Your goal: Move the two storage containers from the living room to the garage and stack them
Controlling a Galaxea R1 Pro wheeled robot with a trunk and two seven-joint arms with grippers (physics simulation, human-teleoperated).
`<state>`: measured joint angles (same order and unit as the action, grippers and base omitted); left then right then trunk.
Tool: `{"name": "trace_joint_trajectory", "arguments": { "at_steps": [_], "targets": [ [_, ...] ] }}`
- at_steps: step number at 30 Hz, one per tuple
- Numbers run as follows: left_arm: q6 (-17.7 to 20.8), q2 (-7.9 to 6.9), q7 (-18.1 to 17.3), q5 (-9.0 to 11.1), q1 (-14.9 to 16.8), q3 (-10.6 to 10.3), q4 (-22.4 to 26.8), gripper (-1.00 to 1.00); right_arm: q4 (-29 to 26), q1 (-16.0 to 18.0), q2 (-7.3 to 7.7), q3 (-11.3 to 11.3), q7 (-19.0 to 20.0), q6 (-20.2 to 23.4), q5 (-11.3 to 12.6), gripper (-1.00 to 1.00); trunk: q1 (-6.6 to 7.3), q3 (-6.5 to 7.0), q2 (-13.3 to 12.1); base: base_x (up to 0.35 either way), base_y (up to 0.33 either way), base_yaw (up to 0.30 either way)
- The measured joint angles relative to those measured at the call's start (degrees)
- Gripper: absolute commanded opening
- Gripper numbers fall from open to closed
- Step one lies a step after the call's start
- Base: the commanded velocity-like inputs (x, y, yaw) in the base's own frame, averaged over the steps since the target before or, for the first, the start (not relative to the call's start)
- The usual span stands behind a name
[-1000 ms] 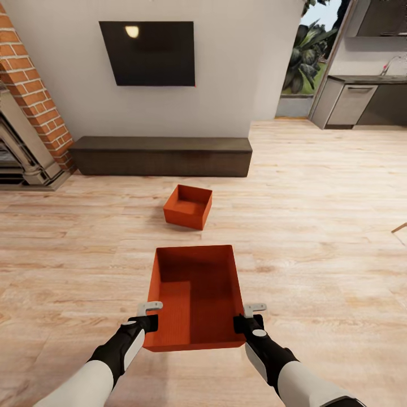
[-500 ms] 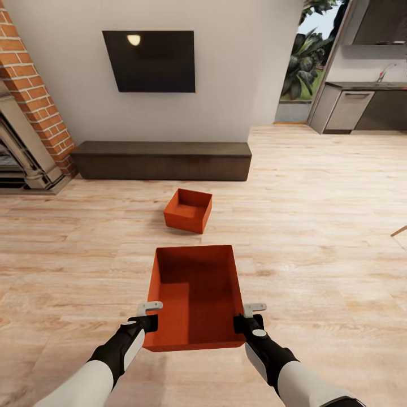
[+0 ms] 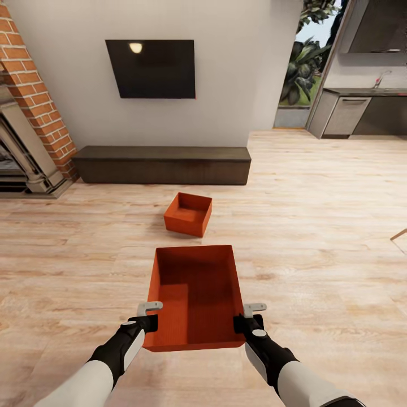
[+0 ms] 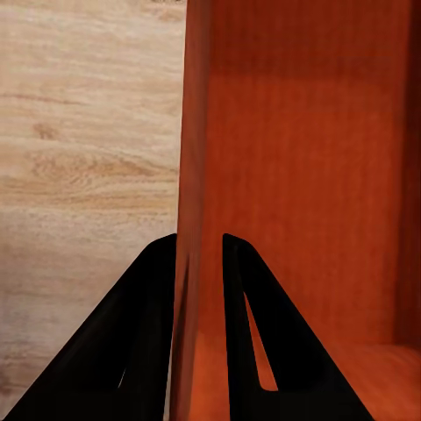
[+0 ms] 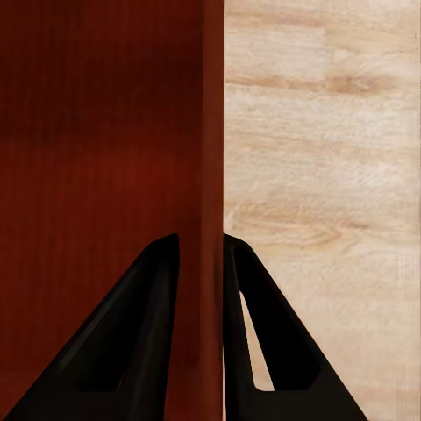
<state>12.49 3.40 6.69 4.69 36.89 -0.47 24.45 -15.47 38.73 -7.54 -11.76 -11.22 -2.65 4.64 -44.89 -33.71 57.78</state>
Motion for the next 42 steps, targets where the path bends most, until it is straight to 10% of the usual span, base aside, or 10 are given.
{"name": "trace_joint_trajectory", "arguments": {
  "at_steps": [42],
  "targets": [
    [0.0,0.09,0.0,-0.2,0.0,0.1,-0.1,-1.0,0.1,0.0,0.09,-0.2,0.0,-0.1,0.3,-1.0,0.0,3.78,0.0,0.0,0.0,0.0]
  ]
}}
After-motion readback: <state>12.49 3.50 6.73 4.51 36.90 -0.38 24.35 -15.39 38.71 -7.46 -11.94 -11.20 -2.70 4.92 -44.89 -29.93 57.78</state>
